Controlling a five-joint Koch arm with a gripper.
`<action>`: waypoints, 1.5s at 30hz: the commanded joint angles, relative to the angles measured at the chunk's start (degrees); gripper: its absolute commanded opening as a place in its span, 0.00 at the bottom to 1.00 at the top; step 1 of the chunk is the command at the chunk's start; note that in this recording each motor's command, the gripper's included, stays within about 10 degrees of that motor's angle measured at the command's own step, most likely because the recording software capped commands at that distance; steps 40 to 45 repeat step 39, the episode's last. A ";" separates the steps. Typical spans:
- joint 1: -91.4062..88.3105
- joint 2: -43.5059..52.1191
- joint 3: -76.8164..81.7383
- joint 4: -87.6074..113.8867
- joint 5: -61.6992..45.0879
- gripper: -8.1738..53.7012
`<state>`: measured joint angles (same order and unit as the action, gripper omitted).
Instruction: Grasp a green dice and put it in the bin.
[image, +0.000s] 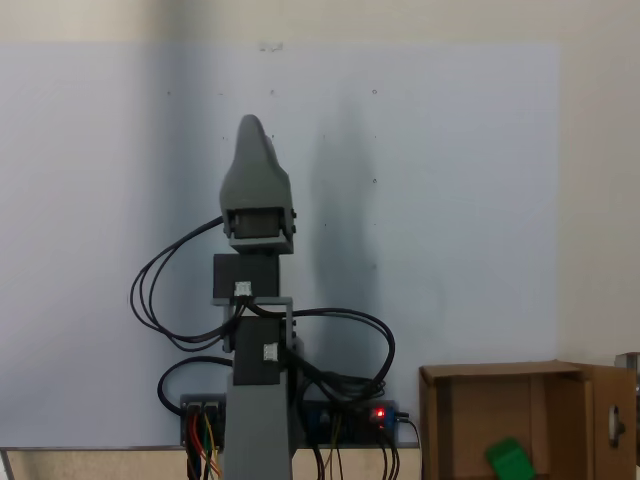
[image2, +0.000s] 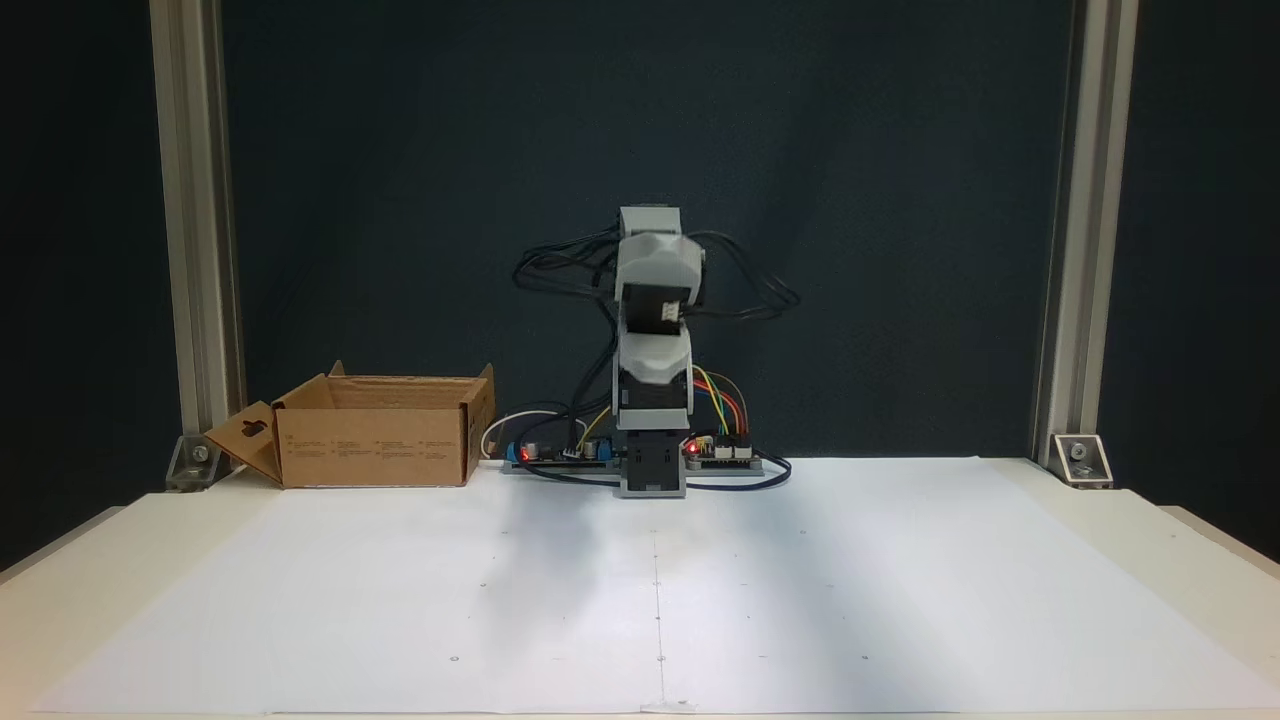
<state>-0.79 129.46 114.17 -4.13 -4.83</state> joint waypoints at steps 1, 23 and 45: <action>0.44 6.59 0.53 -9.65 2.29 0.87; 0.97 6.50 39.99 -40.23 2.55 0.85; 0.35 6.24 48.14 -49.11 2.55 0.85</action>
